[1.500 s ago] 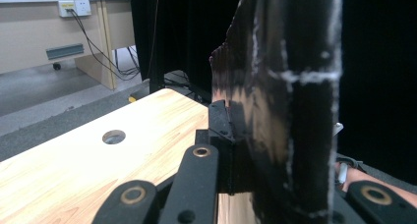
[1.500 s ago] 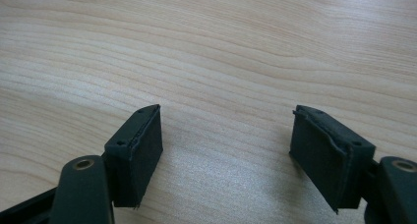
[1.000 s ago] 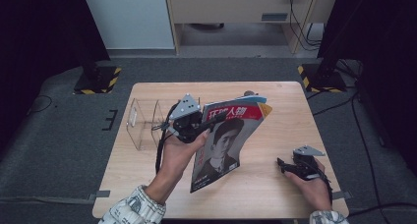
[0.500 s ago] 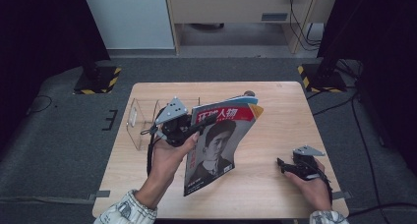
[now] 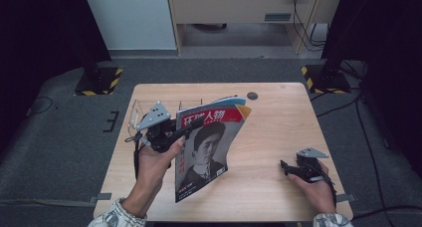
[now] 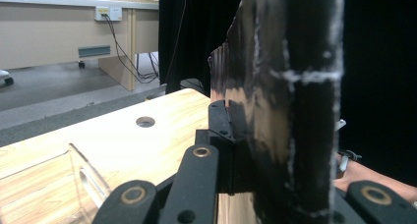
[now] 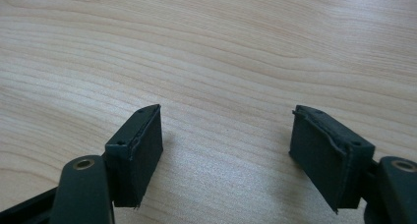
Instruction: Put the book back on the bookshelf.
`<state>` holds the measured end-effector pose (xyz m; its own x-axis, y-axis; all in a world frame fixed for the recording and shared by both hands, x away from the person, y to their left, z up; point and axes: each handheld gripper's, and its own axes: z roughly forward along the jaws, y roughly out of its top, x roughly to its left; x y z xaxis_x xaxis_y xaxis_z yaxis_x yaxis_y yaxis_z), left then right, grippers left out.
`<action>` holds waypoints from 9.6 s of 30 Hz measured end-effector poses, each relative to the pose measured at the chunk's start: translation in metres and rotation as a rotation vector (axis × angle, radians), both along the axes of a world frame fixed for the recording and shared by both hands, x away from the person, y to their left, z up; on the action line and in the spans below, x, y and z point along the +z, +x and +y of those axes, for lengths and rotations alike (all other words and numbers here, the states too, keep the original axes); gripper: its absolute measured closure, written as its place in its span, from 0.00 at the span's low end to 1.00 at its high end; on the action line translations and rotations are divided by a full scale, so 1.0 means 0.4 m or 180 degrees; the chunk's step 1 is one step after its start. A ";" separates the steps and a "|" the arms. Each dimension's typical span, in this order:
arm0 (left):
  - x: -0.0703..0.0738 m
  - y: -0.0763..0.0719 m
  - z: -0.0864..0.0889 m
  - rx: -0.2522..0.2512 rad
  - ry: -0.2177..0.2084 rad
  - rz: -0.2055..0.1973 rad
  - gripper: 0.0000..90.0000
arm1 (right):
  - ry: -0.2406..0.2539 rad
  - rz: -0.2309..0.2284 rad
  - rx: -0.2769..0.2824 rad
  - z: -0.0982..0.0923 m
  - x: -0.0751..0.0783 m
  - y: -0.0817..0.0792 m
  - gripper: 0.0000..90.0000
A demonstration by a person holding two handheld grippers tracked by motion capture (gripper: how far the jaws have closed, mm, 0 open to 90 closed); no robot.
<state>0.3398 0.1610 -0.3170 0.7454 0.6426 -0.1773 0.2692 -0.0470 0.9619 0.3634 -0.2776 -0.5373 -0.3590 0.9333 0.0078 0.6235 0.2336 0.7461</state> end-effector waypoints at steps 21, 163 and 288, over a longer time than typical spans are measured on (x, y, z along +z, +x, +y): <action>0.000 -0.045 0.165 0.0324 -0.0032 -0.0024 0.96 | 0.0005 0.0007 0.0009 0.002 0.000 -0.001 0.31; -0.010 0.132 0.502 0.1548 -0.0289 -0.0655 0.96 | -0.0011 0.0000 0.0067 0.009 0.000 -0.004 0.31; -0.220 0.099 0.449 0.1681 -0.0446 -0.0503 0.61 | -0.0011 -0.0001 0.0141 0.012 0.000 -0.011 0.30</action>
